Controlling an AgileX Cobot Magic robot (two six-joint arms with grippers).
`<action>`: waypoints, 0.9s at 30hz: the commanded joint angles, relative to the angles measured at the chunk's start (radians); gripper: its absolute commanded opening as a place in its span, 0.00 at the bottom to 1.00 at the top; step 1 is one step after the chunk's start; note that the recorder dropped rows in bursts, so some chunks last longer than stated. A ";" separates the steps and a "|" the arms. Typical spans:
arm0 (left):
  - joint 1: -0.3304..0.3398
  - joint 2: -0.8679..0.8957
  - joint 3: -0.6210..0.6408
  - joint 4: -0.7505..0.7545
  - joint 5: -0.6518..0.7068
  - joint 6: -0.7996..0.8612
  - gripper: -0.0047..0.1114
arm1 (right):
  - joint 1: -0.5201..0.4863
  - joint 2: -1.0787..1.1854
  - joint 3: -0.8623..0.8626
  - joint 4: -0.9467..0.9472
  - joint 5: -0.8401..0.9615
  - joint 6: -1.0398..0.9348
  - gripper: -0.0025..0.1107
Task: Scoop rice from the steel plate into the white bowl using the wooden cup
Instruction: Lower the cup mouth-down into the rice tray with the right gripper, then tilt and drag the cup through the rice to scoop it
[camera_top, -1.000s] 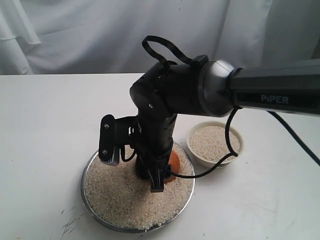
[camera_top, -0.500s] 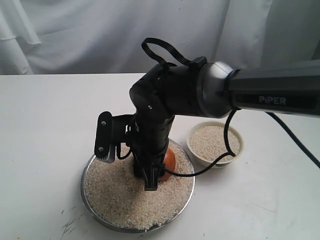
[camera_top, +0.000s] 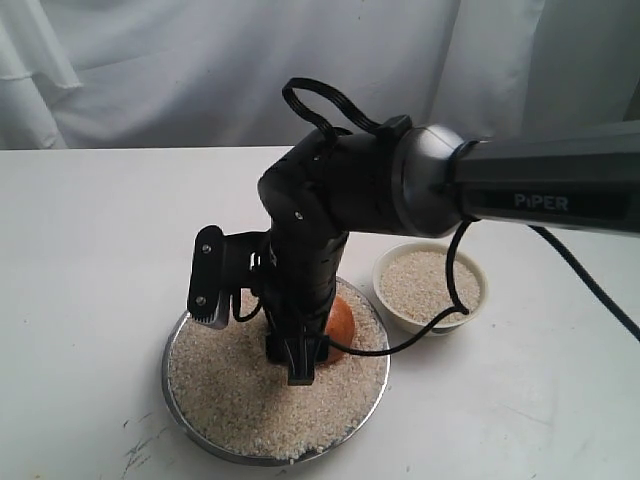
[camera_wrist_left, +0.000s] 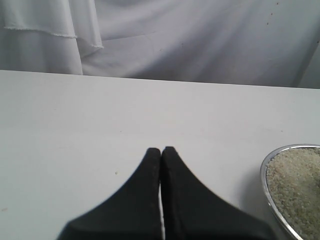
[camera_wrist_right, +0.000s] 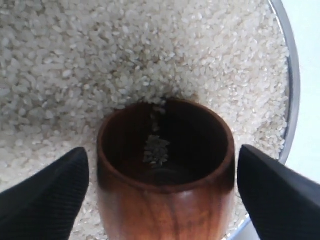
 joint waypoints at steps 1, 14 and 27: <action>-0.002 -0.005 0.005 -0.001 -0.006 -0.003 0.04 | -0.009 0.001 0.004 0.010 0.021 -0.030 0.72; -0.002 -0.005 0.005 -0.001 -0.006 -0.003 0.04 | -0.086 -0.034 0.004 0.085 0.063 -0.043 0.72; -0.002 -0.005 0.005 -0.001 -0.006 -0.003 0.04 | -0.222 -0.033 0.007 0.442 0.107 -0.385 0.72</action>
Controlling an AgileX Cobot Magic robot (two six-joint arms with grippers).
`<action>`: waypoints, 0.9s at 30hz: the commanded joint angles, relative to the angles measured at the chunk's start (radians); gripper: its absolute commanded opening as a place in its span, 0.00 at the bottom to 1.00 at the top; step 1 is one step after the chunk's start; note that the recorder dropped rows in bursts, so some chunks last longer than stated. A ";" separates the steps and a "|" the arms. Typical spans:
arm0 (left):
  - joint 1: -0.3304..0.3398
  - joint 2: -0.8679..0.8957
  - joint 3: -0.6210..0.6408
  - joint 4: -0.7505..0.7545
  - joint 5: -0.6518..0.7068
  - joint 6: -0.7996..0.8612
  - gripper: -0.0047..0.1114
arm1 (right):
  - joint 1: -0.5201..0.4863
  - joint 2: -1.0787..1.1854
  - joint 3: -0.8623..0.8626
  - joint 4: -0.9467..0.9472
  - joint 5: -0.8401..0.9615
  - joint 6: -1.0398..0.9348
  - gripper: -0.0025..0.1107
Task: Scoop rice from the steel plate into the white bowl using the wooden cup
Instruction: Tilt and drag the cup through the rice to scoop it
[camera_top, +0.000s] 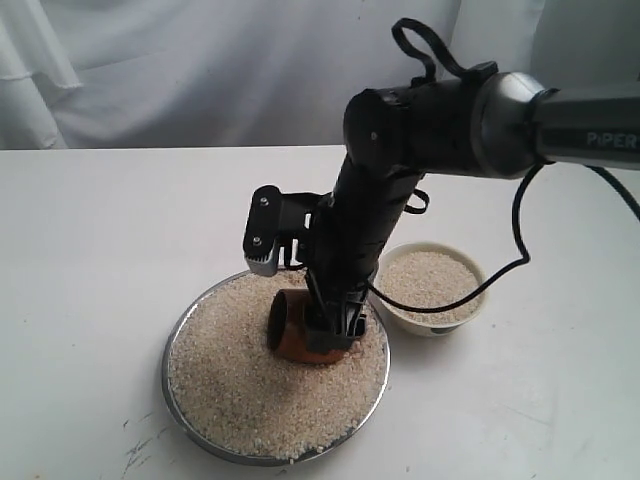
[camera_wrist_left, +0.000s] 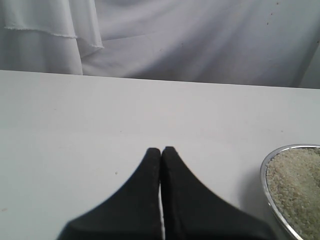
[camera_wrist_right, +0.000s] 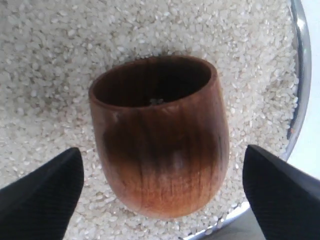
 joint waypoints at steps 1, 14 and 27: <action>-0.002 -0.005 0.005 -0.001 -0.006 -0.003 0.04 | -0.041 -0.007 0.007 0.104 0.018 -0.104 0.72; -0.002 -0.005 0.005 -0.001 -0.006 -0.003 0.04 | -0.043 0.074 0.007 0.151 -0.006 -0.128 0.72; -0.002 -0.005 0.005 -0.001 -0.006 -0.003 0.04 | -0.043 0.083 0.007 0.144 0.014 -0.098 0.69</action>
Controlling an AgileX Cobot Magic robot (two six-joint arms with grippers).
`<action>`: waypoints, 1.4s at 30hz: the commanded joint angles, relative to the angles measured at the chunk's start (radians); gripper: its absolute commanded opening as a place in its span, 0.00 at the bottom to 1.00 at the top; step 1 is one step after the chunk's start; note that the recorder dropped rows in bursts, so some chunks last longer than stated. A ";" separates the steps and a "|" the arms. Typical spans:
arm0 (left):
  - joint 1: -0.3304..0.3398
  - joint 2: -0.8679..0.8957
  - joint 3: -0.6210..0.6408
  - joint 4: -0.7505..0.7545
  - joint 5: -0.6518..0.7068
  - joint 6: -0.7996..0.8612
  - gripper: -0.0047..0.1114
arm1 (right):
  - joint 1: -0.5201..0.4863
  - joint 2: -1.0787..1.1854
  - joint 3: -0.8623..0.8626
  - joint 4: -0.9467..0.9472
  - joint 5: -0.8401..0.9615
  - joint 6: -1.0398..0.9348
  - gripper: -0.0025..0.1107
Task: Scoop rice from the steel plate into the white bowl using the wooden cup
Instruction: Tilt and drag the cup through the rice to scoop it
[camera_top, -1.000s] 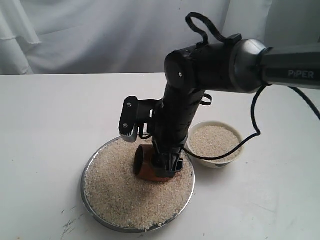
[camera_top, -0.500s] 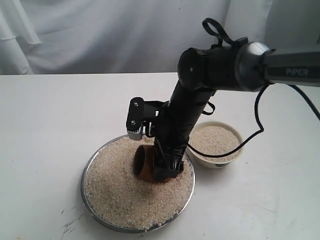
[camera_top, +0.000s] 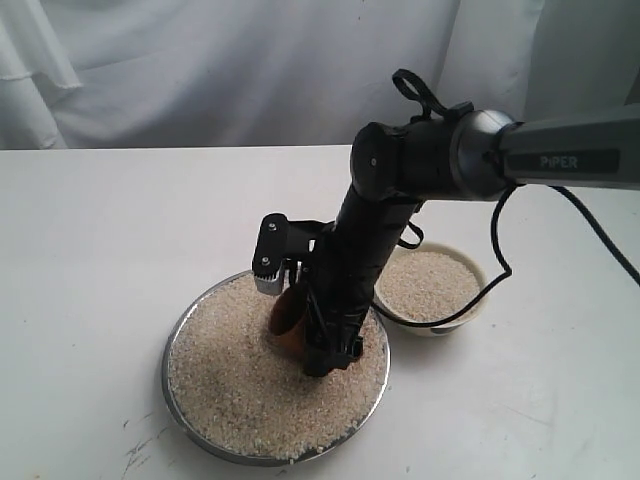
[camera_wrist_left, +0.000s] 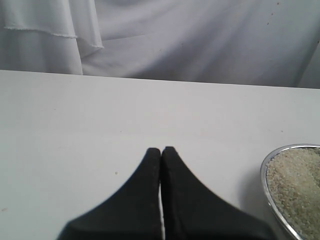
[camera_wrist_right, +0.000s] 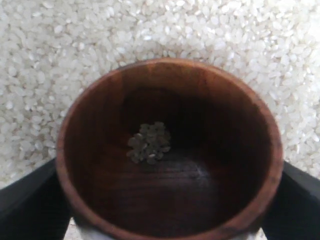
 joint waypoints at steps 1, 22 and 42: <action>-0.002 -0.005 0.005 -0.001 -0.006 -0.003 0.04 | -0.005 -0.032 0.007 0.018 0.017 0.019 0.68; -0.002 -0.005 0.005 -0.001 -0.006 -0.003 0.04 | 0.000 -0.033 0.007 0.031 0.041 0.095 0.65; -0.002 -0.005 0.005 -0.001 -0.006 -0.003 0.04 | 0.049 -0.056 0.003 0.053 -0.010 0.007 0.89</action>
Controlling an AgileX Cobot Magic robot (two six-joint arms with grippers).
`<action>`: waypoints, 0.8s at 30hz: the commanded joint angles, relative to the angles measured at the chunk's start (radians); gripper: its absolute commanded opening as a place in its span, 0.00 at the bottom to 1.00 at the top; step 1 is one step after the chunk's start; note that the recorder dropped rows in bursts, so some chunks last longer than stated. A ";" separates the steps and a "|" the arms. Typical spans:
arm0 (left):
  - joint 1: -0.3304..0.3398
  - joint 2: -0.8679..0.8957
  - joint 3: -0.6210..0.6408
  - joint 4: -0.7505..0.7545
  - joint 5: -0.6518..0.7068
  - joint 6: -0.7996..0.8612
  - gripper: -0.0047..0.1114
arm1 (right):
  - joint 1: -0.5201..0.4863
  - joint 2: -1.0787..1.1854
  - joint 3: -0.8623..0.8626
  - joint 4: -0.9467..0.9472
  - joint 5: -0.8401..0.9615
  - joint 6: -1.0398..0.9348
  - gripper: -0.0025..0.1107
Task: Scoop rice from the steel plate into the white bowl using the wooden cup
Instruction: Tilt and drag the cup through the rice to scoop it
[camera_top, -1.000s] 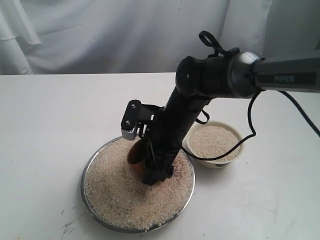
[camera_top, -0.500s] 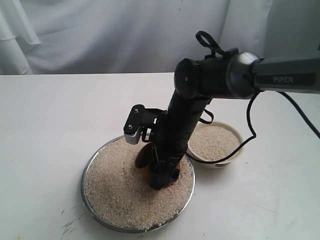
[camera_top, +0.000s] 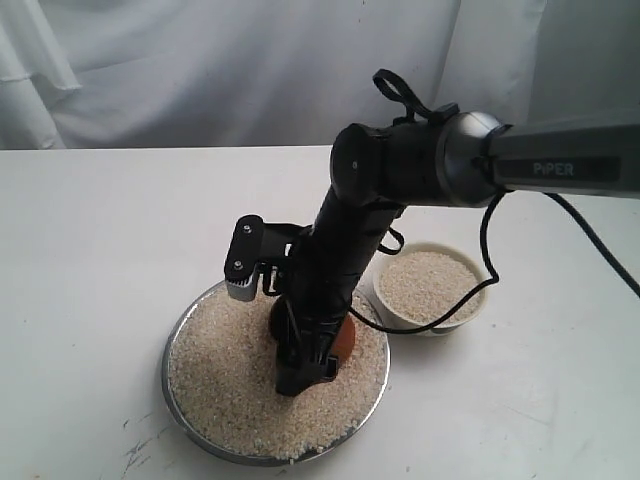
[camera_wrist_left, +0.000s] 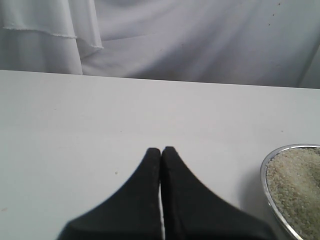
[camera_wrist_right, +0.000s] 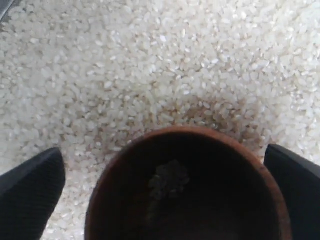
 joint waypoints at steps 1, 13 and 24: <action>-0.002 -0.005 0.005 -0.001 -0.006 -0.003 0.04 | -0.013 -0.041 -0.001 0.012 0.011 -0.023 0.89; -0.002 -0.005 0.005 -0.001 -0.006 -0.003 0.04 | -0.177 -0.094 0.011 0.243 0.135 -0.105 0.89; -0.002 -0.005 0.005 -0.001 -0.006 -0.003 0.04 | -0.279 -0.094 0.053 0.407 0.261 -0.244 0.89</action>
